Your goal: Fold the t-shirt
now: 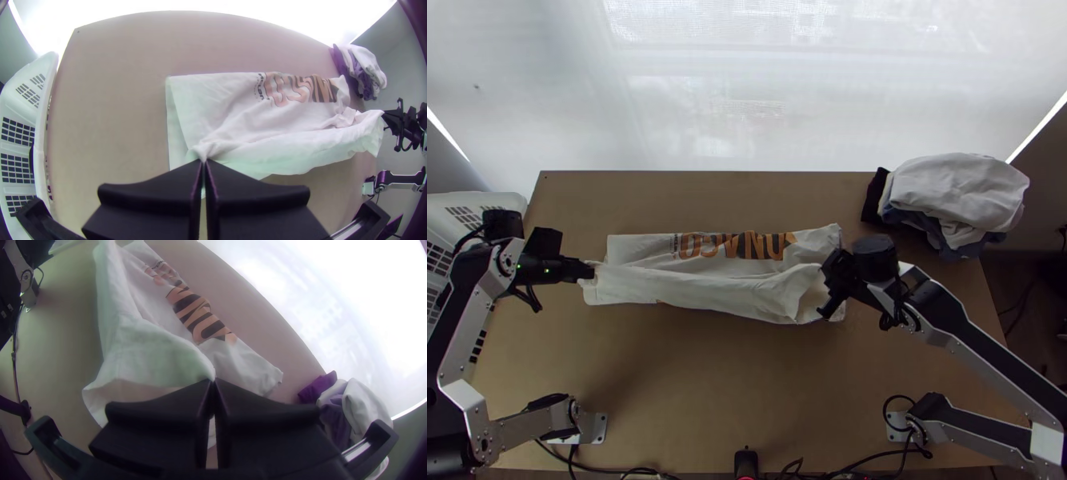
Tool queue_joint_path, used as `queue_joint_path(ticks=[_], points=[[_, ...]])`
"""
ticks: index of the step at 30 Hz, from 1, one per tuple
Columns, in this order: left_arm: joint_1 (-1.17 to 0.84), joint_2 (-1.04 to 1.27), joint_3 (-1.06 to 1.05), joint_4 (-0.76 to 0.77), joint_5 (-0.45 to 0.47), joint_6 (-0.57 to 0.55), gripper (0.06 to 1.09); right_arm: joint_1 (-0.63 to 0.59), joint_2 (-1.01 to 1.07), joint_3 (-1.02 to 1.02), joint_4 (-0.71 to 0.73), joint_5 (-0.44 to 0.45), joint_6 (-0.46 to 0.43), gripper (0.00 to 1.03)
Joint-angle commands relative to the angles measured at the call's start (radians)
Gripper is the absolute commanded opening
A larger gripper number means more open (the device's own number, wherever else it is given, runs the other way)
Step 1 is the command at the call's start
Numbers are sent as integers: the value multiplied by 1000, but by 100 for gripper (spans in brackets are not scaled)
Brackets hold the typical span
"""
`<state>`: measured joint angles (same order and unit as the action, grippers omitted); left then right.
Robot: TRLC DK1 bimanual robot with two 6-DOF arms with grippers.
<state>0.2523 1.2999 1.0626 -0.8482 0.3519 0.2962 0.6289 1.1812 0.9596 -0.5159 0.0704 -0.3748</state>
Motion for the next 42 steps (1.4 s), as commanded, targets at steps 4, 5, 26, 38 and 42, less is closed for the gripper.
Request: queue_joint_path(ticks=[4, 5, 26, 38, 42], points=[[-42, 183, 129, 37, -1, -12, 9, -95, 182, 105, 60, -34, -26, 2], [-48, 197, 139, 41, -1, -15, 9, -106, 201, 116, 63, -37, -29, 2], [-114, 464, 364, 67, -25, -46, 9, -278, 505, 334, 108, -93, -82, 2], [-114, 539, 392, 89, -42, -46, 9, -301, 692, 488, 109, -93, -85, 2], [-113, 558, 392, 97, -42, -46, 9, -314, 749, 528, 109, -93, -85, 2]])
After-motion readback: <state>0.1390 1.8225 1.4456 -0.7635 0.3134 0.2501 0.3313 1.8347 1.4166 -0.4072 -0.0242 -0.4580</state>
